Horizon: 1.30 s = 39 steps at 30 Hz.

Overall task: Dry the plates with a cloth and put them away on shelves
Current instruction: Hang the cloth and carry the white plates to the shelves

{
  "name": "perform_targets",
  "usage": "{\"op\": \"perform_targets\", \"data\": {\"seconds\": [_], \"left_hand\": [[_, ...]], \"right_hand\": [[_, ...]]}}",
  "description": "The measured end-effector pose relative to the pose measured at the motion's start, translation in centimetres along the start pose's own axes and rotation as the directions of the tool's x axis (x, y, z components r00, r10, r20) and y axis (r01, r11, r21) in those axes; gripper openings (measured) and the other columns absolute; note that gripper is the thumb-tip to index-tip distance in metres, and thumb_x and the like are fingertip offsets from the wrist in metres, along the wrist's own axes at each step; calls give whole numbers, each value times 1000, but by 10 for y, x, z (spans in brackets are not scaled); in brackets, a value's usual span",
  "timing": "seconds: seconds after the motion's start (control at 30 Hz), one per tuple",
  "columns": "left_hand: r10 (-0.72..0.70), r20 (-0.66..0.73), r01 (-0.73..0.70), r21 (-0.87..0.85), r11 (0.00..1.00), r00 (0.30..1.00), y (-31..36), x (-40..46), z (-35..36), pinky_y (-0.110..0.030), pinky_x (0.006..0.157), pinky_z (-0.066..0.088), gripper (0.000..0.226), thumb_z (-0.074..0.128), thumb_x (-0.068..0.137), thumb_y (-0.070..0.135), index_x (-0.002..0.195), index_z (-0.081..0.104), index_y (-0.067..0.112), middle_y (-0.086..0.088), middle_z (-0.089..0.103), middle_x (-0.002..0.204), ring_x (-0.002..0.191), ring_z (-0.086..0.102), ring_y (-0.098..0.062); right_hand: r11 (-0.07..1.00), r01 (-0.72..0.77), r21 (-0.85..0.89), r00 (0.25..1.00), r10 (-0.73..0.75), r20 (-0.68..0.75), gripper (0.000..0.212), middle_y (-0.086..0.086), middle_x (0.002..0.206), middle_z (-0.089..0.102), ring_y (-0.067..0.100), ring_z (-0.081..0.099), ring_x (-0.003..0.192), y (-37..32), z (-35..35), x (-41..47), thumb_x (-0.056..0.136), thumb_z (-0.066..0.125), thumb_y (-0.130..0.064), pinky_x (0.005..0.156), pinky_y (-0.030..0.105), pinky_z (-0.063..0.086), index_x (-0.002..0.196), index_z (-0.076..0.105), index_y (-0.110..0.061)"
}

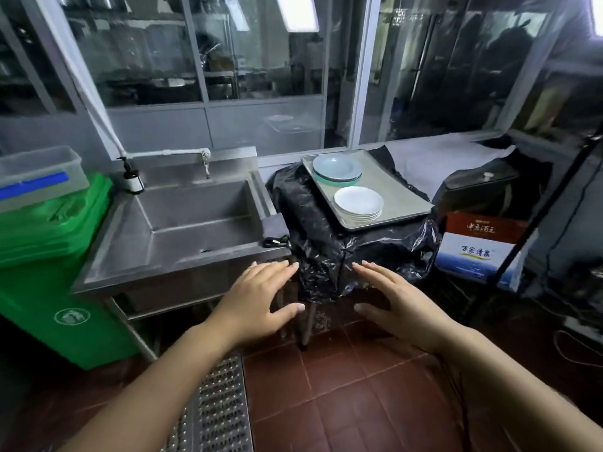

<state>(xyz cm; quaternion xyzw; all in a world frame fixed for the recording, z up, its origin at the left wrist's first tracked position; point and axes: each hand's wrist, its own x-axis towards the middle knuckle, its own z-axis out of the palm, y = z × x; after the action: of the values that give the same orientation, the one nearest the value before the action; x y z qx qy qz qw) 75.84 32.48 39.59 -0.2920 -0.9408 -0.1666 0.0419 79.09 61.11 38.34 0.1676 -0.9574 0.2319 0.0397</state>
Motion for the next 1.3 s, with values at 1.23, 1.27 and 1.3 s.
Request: {"op": "perform_targets", "data": {"seconds": [1.23,1.27,1.3], "left_hand": [[28,358,-13,-44,999,933,-180,560,162,-37,122,5,93,54,84,67,155,10,25,2,14,161,148,10,-17],[12,376,1,-34,999,927,-180,566,168,-37,122,3,95,55,83,67,155,9,25,1,12,162,148,9,-18],[-2,389,12,-22,1000,921,-181,572,174,-37,122,2,97,56,83,67,155,8,25,0,10,162,148,8,-18]], "right_hand": [[925,-374,-66,904,380,196,80,0,160,23,16,22,146,398,-15,388,90,62,-50,117,28,21,154,19,-30],[925,-372,-79,898,380,223,82,1,160,22,16,22,146,409,-13,394,89,63,-51,117,30,22,155,18,-30],[925,-368,-90,890,379,255,84,2,161,21,17,21,147,419,-10,399,88,64,-50,117,31,22,155,16,-30]]}}
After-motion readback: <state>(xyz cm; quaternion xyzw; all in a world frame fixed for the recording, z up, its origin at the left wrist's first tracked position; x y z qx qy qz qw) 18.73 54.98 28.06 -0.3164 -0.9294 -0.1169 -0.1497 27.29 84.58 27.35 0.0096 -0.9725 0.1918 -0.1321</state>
